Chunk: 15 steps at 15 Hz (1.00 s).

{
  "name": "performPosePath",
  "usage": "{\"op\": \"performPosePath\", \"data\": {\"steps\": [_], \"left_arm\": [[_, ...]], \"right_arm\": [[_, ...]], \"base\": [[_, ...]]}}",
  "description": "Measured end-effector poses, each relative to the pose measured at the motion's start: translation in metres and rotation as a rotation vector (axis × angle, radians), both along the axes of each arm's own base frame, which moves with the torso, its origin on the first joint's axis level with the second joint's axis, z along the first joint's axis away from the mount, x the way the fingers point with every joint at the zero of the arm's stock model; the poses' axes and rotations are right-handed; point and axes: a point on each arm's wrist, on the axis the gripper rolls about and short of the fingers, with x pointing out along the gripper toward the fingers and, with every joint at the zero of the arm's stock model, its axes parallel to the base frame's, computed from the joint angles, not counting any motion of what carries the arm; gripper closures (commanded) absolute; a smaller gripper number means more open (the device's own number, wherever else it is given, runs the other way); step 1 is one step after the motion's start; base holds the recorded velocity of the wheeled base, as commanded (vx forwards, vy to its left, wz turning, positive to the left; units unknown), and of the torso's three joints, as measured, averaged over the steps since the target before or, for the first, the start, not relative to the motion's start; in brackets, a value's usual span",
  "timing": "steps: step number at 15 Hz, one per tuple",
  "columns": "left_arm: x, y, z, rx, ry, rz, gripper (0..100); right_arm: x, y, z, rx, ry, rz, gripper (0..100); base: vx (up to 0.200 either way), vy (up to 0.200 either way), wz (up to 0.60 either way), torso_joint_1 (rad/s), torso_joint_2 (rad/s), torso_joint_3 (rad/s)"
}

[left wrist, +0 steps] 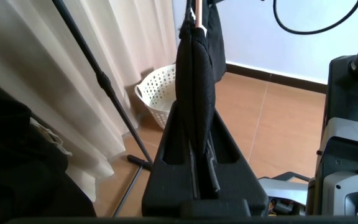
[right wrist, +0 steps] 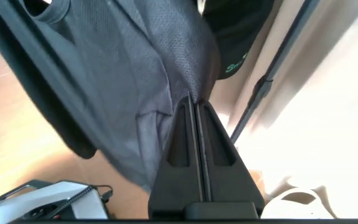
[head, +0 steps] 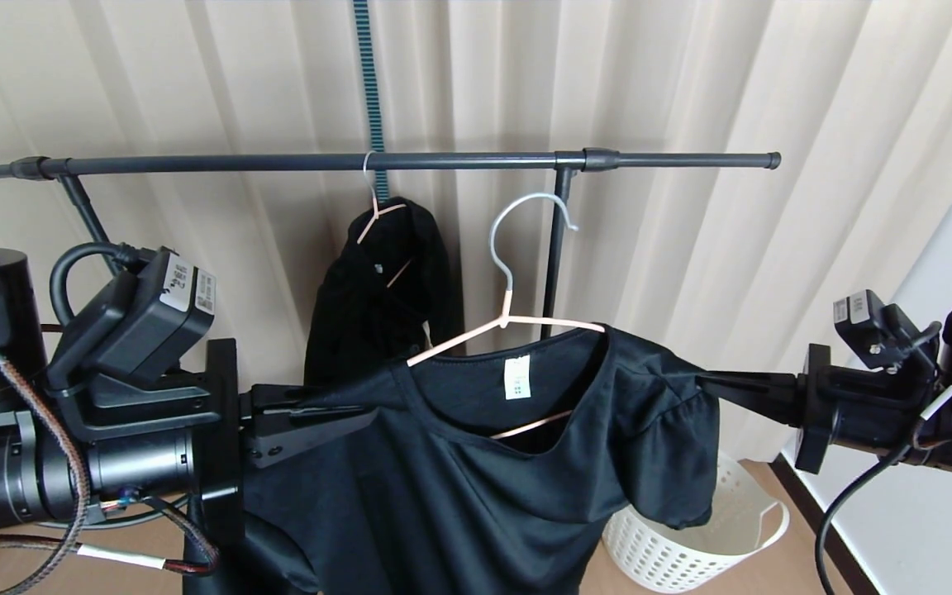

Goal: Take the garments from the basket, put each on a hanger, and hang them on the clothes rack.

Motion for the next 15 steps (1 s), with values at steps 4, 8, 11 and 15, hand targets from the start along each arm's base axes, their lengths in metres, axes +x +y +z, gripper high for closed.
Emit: {"op": "performPosePath", "data": {"steps": [4,8,11,15], "left_arm": [[-0.002,0.001,-0.005,0.008,0.012,-0.001,100],[-0.005,0.002,-0.006,0.009,0.013,-0.004,100],[-0.005,0.002,-0.005,0.006,0.009,-0.009,100],[-0.007,0.002,-0.002,-0.009,0.008,-0.042,100]], "right_arm": [[-0.001,-0.008,0.01,0.003,-0.037,-0.031,100],[0.0,-0.011,0.018,0.059,-0.003,-0.062,100],[0.002,-0.011,0.022,0.091,0.019,-0.074,100],[0.006,-0.005,0.017,0.091,0.04,-0.054,100]], "base": [[0.0,0.0,0.0,0.0,0.0,0.0],[0.0,0.0,0.0,0.0,0.0,0.0],[0.0,0.0,0.0,0.0,0.0,0.0],[0.0,0.0,0.0,0.0,0.0,0.0]]}}
